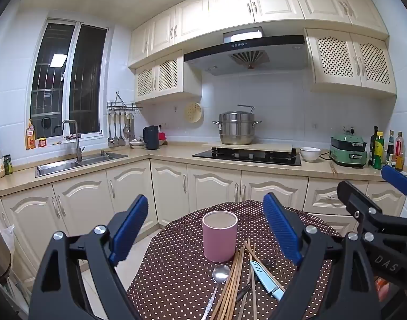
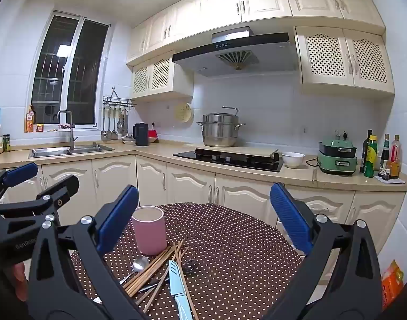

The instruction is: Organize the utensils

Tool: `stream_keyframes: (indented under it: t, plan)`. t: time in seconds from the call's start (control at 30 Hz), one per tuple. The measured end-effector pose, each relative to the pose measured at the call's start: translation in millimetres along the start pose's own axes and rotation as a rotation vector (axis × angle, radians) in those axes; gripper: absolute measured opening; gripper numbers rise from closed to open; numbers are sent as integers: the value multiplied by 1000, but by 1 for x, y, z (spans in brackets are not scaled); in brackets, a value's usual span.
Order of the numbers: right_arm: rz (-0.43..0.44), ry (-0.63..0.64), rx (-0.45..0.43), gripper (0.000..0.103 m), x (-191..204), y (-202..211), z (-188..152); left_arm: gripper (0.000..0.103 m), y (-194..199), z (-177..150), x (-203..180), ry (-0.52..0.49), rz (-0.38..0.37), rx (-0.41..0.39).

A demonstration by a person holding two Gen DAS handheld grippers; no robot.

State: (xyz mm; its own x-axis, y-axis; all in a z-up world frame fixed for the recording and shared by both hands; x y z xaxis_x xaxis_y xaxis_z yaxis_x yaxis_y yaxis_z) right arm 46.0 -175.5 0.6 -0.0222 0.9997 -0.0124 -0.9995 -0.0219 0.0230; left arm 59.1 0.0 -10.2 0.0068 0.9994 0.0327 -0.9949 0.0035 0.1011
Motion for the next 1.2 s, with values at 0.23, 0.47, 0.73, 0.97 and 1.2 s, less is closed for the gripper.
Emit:
stream_keyframes:
  t: [0.23, 0.47, 0.73, 0.97, 1.2]
  plan:
    - [-2, -2, -2, 97, -2, 2, -2, 86, 0, 0, 0, 0, 0, 1]
    - [-1, 2, 2, 97, 3, -1, 0, 86, 0, 0, 0, 2, 1, 3]
    - [5, -3, 11, 97, 4, -4, -8, 86, 0, 0, 0, 2, 1, 3]
    - [8, -13, 18, 97, -1, -9, -7, 86, -3, 1, 4, 0, 0, 10]
    - [13, -24, 22, 97, -3, -11, -5, 86, -1, 8, 0, -8, 2, 4]
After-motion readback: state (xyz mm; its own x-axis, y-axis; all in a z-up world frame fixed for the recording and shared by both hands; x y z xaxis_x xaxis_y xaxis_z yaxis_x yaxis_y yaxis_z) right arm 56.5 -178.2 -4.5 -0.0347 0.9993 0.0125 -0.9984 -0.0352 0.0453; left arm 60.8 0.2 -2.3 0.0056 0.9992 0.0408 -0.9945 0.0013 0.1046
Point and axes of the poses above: each gripper's, at about its wrist camera, not at the fingertips, and y roughly against the way its jaws point, x to its left, z to its top, the point moved 6 cm from there along -y, roughly the way its jaws point, and after that the axes turned 4 degrees about -x, right-handed, at the moved point
